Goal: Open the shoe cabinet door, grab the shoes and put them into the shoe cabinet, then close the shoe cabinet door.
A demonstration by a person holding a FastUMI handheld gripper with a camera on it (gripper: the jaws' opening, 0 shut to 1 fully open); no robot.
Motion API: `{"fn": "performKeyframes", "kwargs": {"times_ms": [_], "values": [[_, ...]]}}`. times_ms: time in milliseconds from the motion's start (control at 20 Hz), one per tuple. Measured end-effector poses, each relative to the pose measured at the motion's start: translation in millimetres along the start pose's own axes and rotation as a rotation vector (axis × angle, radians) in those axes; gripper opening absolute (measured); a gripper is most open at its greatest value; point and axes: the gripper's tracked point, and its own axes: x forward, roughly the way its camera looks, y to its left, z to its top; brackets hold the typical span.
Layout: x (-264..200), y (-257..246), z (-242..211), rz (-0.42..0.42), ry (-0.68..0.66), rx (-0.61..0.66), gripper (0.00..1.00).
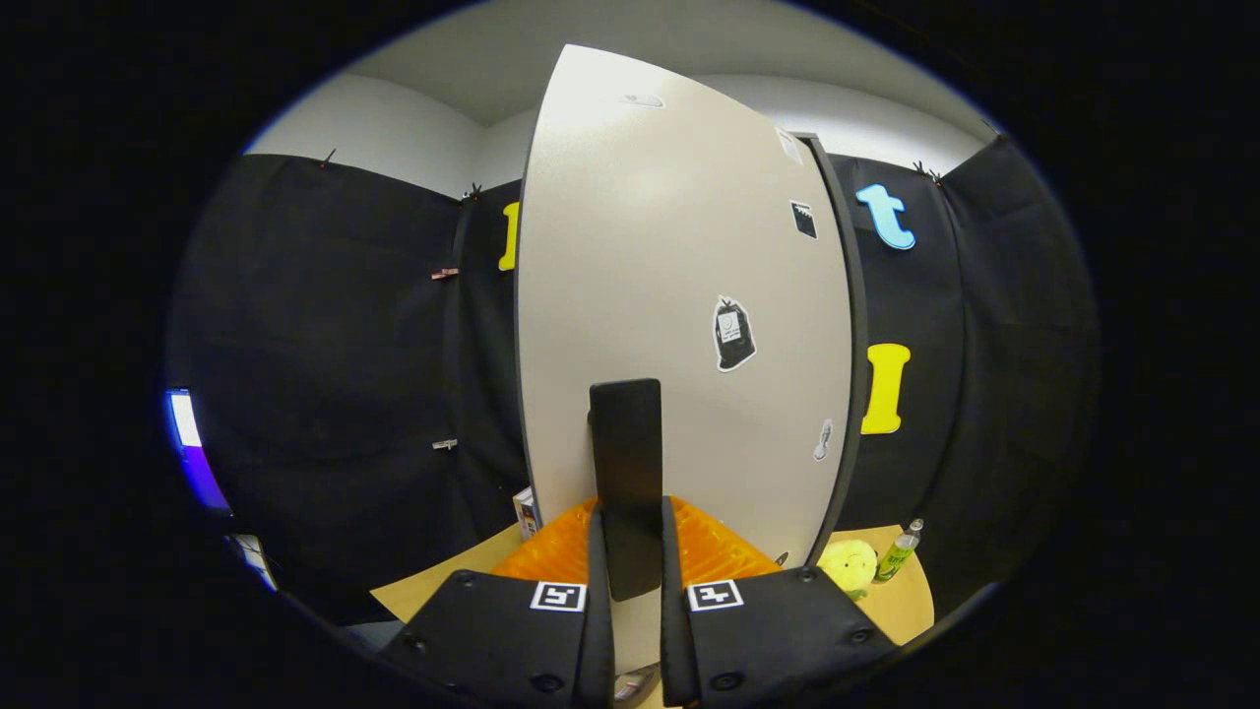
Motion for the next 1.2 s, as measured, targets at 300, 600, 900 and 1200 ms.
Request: {"fn": "performKeyframes", "kwargs": {"times_ms": [300,600,900,1200], "values": [[-37,-38,3,-0.029,-0.007,0.022,0.22],[-63,-74,3,-0.091,-0.021,0.021,0.21],[-78,-114,6,-0.169,-0.029,-0.002,0.21],[-87,-142,7,-0.234,-0.04,0.017,0.18]]}}
